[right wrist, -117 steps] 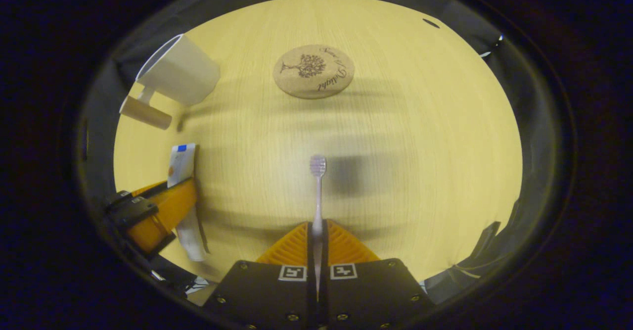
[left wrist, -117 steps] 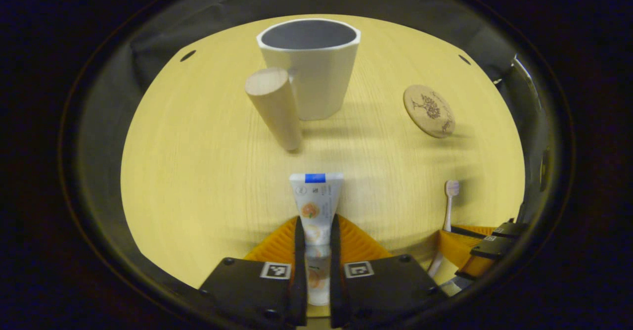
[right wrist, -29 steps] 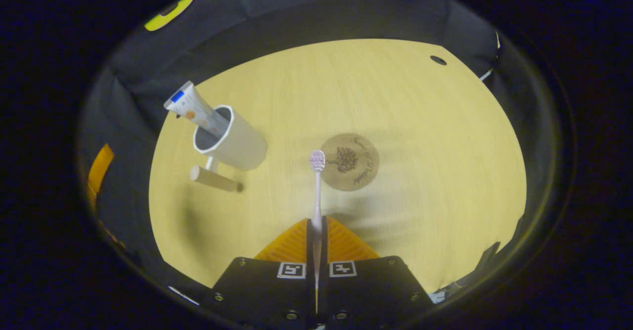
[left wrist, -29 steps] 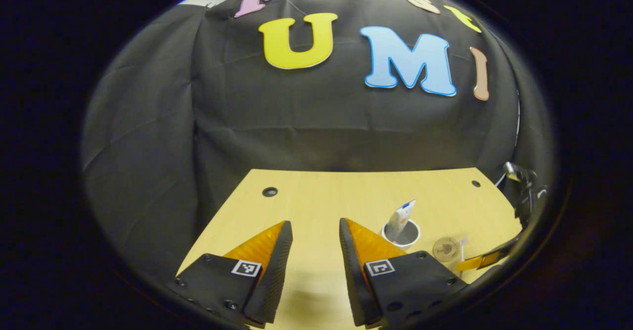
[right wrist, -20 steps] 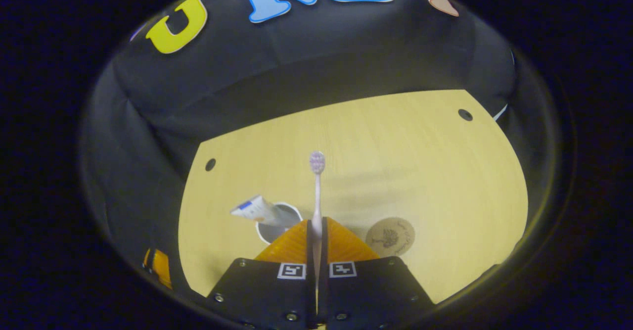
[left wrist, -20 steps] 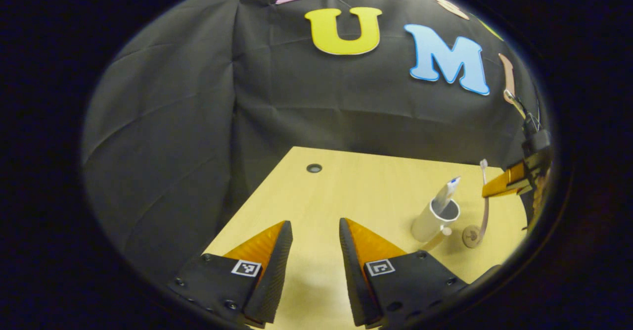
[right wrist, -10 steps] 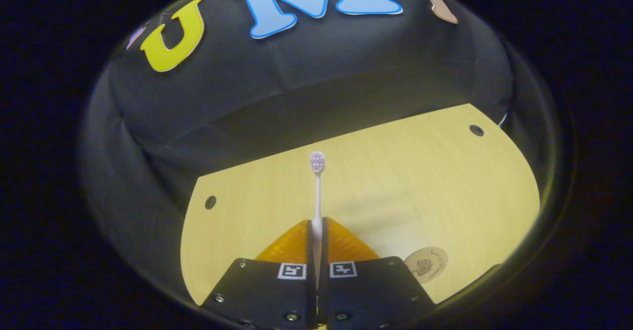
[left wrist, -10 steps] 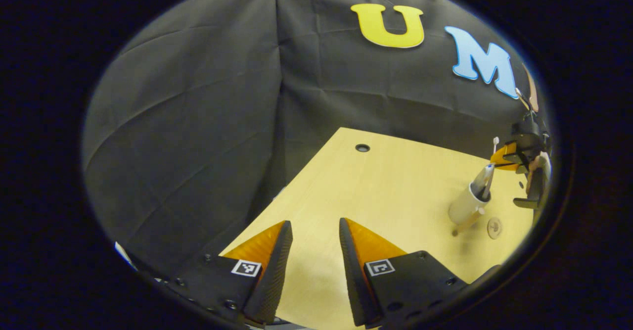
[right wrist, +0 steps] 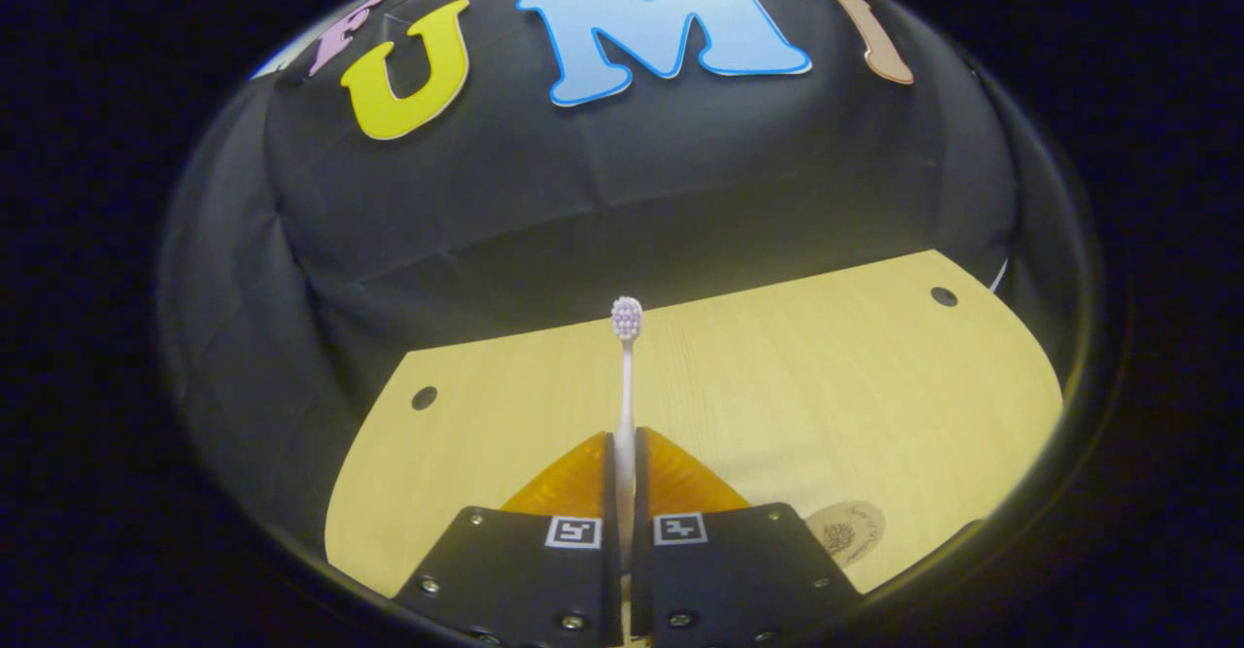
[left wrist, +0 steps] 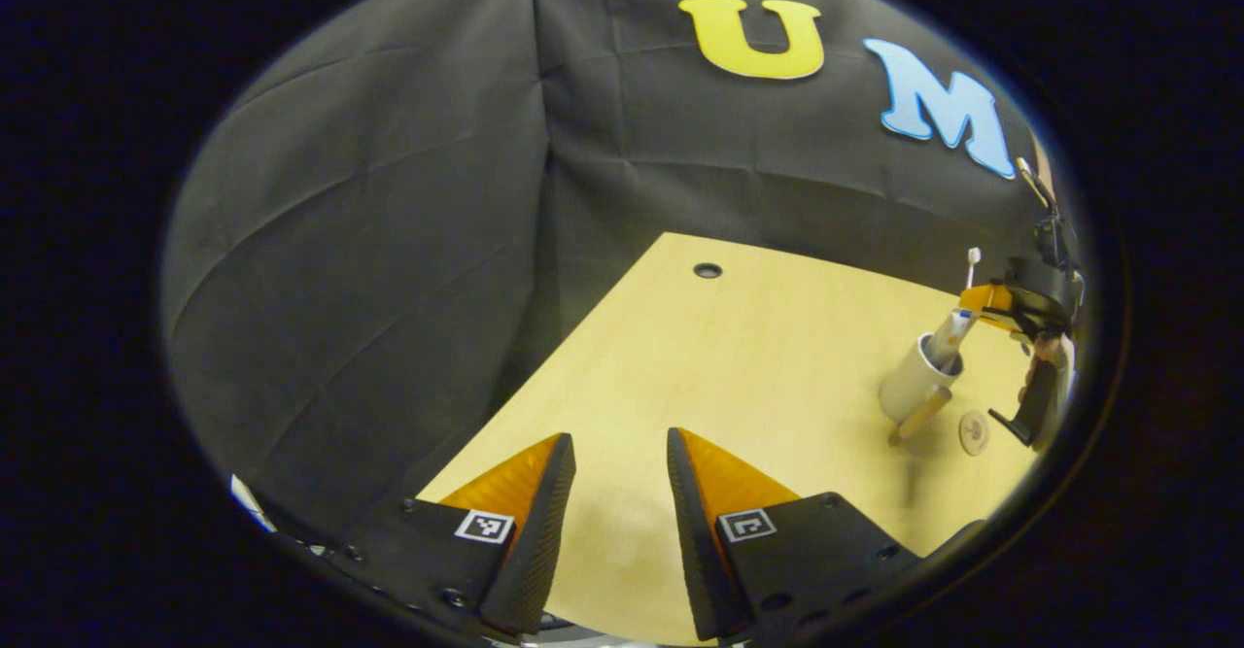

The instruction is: Put the toothbrush and toothpaste on the desktop into the cup, then pick up the cup and place it on the coaster on the desktop.

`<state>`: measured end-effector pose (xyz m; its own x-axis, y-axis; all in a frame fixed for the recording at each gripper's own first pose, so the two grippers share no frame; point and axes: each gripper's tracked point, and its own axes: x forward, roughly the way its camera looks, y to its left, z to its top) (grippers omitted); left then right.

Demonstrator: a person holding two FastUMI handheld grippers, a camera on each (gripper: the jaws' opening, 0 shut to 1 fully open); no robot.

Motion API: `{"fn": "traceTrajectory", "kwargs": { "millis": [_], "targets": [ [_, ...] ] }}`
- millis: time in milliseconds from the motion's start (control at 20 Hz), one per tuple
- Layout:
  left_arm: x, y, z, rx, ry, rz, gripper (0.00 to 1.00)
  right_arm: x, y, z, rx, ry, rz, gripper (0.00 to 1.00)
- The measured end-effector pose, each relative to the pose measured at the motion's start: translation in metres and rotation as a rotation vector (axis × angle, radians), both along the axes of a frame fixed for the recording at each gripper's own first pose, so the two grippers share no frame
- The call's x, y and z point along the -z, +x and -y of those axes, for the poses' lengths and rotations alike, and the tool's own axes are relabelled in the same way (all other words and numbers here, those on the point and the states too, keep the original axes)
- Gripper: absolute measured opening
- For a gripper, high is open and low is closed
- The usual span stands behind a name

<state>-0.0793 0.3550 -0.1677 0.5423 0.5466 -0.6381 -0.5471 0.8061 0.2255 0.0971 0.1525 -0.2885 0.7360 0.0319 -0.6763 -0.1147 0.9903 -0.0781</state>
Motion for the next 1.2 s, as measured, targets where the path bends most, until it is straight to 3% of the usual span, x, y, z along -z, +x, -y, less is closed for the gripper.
{"fn": "traceTrajectory", "kwargs": {
  "millis": [150,400,600,700,850,950,1100,1150,1200],
  "targets": [
    [0.003,0.012,0.025,0.056,-0.017,-0.001,0.62,0.001,-0.036,0.014,-0.004,0.003,-0.030,0.11],
    [0.015,0.045,0.058,0.147,-0.057,0.011,0.58,-0.003,-0.073,0.038,0.000,-0.012,-0.068,0.10],
    [0.020,0.072,0.093,0.243,-0.112,0.016,0.67,-0.003,-0.097,0.054,0.004,-0.022,-0.101,0.10],
    [0.022,0.087,0.113,0.303,-0.156,0.013,0.62,-0.003,-0.108,0.065,0.016,-0.030,-0.113,0.10],
    [0.028,0.111,0.141,0.385,-0.217,-0.003,0.67,-0.009,-0.115,0.086,0.048,-0.037,-0.120,0.10],
    [0.038,0.122,0.162,0.437,-0.268,-0.041,0.58,-0.018,-0.115,0.103,0.085,-0.040,-0.105,0.10],
    [0.059,0.136,0.187,0.507,-0.332,-0.126,0.58,-0.032,-0.115,0.131,0.142,-0.046,-0.083,0.11],
    [0.065,0.139,0.197,0.529,-0.352,-0.158,0.66,-0.036,-0.118,0.141,0.162,-0.052,-0.078,0.10],
    [0.069,0.144,0.205,0.547,-0.365,-0.179,0.66,-0.040,-0.121,0.152,0.184,-0.058,-0.075,0.10]
  ]
}}
